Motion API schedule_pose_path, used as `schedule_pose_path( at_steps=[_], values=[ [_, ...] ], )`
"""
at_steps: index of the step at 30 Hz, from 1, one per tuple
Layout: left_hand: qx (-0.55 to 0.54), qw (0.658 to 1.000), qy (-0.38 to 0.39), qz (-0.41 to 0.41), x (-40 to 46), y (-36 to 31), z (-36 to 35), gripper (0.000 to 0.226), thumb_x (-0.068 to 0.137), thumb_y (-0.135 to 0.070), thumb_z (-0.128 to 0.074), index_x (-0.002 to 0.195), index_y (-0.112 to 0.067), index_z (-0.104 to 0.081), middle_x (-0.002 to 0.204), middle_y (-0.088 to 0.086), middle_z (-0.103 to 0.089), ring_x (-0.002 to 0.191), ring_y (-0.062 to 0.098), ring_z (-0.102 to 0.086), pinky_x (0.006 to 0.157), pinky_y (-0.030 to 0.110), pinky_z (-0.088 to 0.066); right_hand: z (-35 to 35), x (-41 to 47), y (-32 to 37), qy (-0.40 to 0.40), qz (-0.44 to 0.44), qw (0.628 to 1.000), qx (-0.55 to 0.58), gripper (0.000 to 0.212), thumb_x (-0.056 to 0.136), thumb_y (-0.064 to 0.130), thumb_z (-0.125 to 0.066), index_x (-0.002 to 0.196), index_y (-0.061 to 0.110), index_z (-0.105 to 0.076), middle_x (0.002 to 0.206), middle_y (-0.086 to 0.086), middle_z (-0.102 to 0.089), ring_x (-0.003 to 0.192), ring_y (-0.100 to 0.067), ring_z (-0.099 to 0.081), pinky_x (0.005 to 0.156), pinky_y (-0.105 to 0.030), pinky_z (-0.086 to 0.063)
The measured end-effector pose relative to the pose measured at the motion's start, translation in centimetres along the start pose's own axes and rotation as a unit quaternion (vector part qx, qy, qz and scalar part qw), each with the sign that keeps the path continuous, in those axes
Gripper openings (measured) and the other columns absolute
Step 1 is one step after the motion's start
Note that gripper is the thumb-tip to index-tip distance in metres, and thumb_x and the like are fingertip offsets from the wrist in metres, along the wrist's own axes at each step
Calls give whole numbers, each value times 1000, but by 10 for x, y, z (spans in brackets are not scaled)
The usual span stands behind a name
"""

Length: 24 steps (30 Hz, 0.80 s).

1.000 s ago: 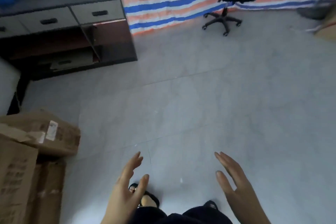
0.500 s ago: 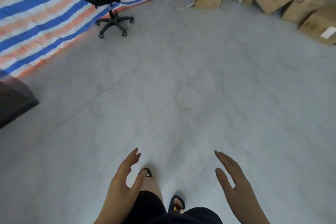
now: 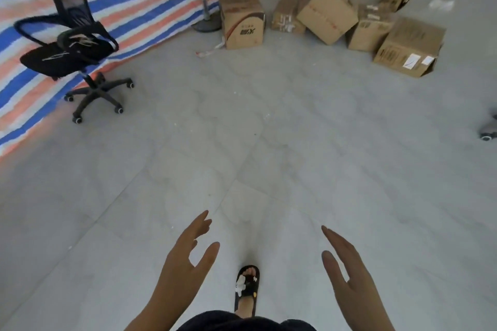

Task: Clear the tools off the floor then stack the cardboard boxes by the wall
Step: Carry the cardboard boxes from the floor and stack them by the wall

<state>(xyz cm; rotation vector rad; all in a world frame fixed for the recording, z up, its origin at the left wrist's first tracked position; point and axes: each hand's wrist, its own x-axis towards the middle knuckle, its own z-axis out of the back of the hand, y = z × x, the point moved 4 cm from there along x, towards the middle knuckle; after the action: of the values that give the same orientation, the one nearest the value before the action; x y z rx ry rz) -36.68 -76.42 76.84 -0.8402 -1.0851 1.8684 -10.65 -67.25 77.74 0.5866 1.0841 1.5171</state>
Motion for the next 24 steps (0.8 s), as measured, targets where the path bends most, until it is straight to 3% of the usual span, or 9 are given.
schedule_pose_path(
  at_steps=[3, 7, 10, 14, 19, 24],
  values=[
    [0, 999, 32, -18, 69, -21, -14, 55, 77, -41, -55, 125, -59, -37, 121, -40, -49, 115, -13, -48, 91, 13, -38, 9, 59, 13, -24, 0, 1000, 1, 49, 78, 43, -45, 102, 84, -30, 125, 34, -42, 109, 32, -32, 86, -1, -30],
    [16, 998, 64, -25, 144, -41, -40, 52, 82, -48, -59, 120, -70, -31, 121, -42, -48, 114, -14, -49, 92, 14, -38, 29, 127, 18, -50, -6, 999, -3, 52, 79, 42, -45, 102, 85, -28, 119, 52, -38, 109, 34, -30, 84, 0, -31],
    [22, 997, 68, -26, 206, -58, -60, 53, 77, -54, -59, 116, -76, -30, 119, -44, -48, 112, -16, -49, 92, 15, -38, 49, 185, 14, -64, -21, 998, 5, 54, 82, 39, -46, 101, 86, -27, 121, 43, -44, 107, 35, -30, 85, -2, -30],
    [22, 998, 51, -34, 296, -87, -99, 58, 76, -41, -57, 117, -74, -31, 118, -43, -49, 112, -15, -49, 94, 20, -39, 84, 282, 11, -67, -23, 997, -17, 62, 87, 31, -50, 98, 87, -25, 124, 33, -41, 105, 37, -28, 84, 4, -28],
    [-11, 1000, 10, -19, 395, -131, -156, 58, 75, -40, -56, 116, -73, -33, 119, -41, -50, 112, -14, -50, 91, 15, -38, 145, 415, 31, -45, -7, 999, -24, 48, 78, 46, -43, 99, 86, -29, 120, 40, -46, 106, 35, -31, 96, -17, -29],
    [-18, 1000, -10, -1, 486, -167, -196, 57, 75, -39, -56, 117, -72, -35, 118, -39, -52, 111, -13, -51, 91, 16, -40, 176, 538, 46, 0, 16, 999, -50, 53, 82, 40, -44, 99, 87, -24, 123, 34, -42, 105, 36, -29, 89, -4, -28]
  ],
)
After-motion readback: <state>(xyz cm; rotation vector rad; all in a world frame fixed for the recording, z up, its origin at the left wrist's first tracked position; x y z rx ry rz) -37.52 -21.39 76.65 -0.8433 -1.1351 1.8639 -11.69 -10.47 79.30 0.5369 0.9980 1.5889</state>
